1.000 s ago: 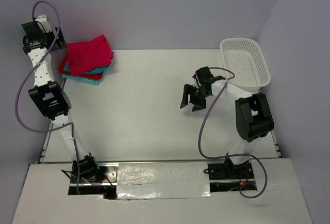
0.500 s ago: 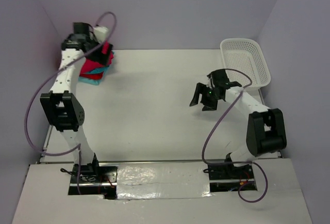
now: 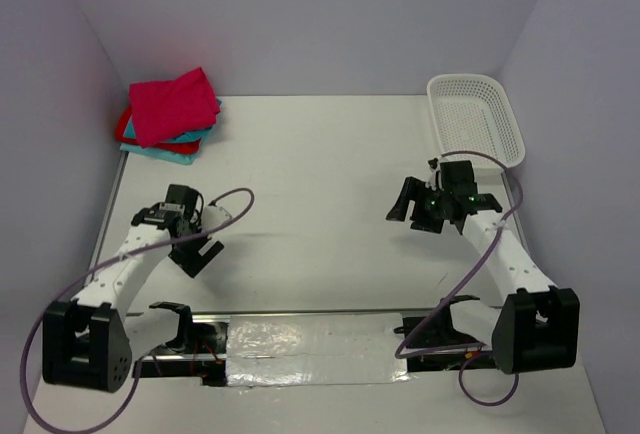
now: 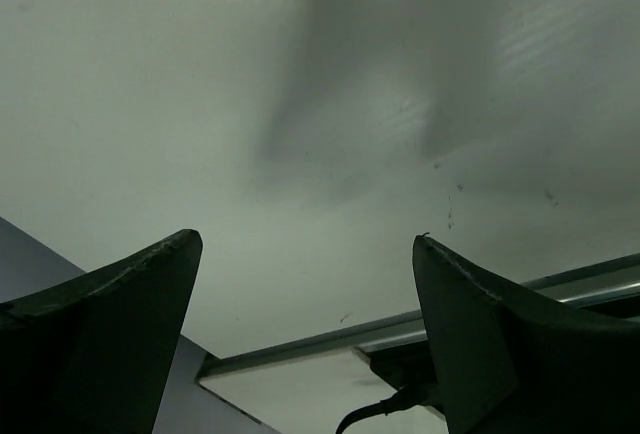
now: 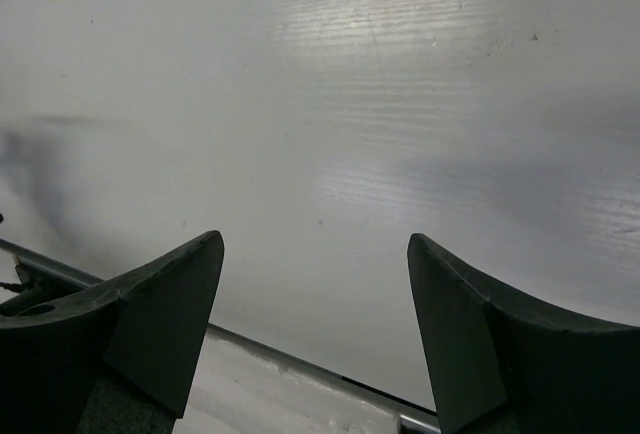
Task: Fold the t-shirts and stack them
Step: Put the neatly folded tshirt into the corner of the board with the left arm
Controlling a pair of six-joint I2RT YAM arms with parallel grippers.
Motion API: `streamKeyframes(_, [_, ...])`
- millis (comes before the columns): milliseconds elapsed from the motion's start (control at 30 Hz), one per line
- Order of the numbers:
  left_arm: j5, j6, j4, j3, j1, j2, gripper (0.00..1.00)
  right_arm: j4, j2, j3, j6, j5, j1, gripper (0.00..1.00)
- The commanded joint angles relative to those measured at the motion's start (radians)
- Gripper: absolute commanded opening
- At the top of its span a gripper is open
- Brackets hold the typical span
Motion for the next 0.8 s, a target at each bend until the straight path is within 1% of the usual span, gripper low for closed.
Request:
streamKeyframes(0, [-0.101,0.011,0.101,-0.114,0.004,-0.125,1.0,0.039,-0.079,-0.056,-0.014,-0.058,-0.008,0.82])
streamKeyframes(33, [-0.108,-0.019,0.117,-0.172,0.004,-0.162,0.99,0.056,-0.093,-0.085,-0.013,-0.067,-0.007,0.82])
streamKeyframes(67, [-0.135,-0.056,0.163,-0.194,0.005,-0.177,0.99,0.06,-0.114,-0.097,-0.008,-0.07,-0.007,0.82])
streamKeyframes(133, [-0.183,-0.113,0.184,-0.228,0.005,-0.2,0.99,0.059,-0.134,-0.114,-0.013,-0.07,-0.007,0.82])
streamKeyframes(200, [-0.197,-0.116,0.194,-0.236,0.007,-0.21,0.99,0.066,-0.171,-0.136,-0.008,-0.07,-0.008,0.82])
streamKeyframes(267, [-0.186,-0.111,0.186,-0.23,0.007,-0.208,0.99,0.073,-0.203,-0.14,-0.008,-0.102,-0.008,0.82])
streamKeyframes(367, [-0.163,-0.102,0.186,-0.228,0.008,-0.216,0.99,0.074,-0.232,-0.143,-0.01,-0.088,-0.008,0.82])
streamKeyframes(467, [-0.172,-0.107,0.184,-0.227,0.016,-0.219,0.99,0.086,-0.246,-0.157,-0.011,-0.114,-0.008,0.82])
streamKeyframes(767, [-0.154,-0.096,0.174,-0.219,0.068,-0.237,0.99,0.1,-0.274,-0.163,-0.022,-0.117,-0.008,0.81])
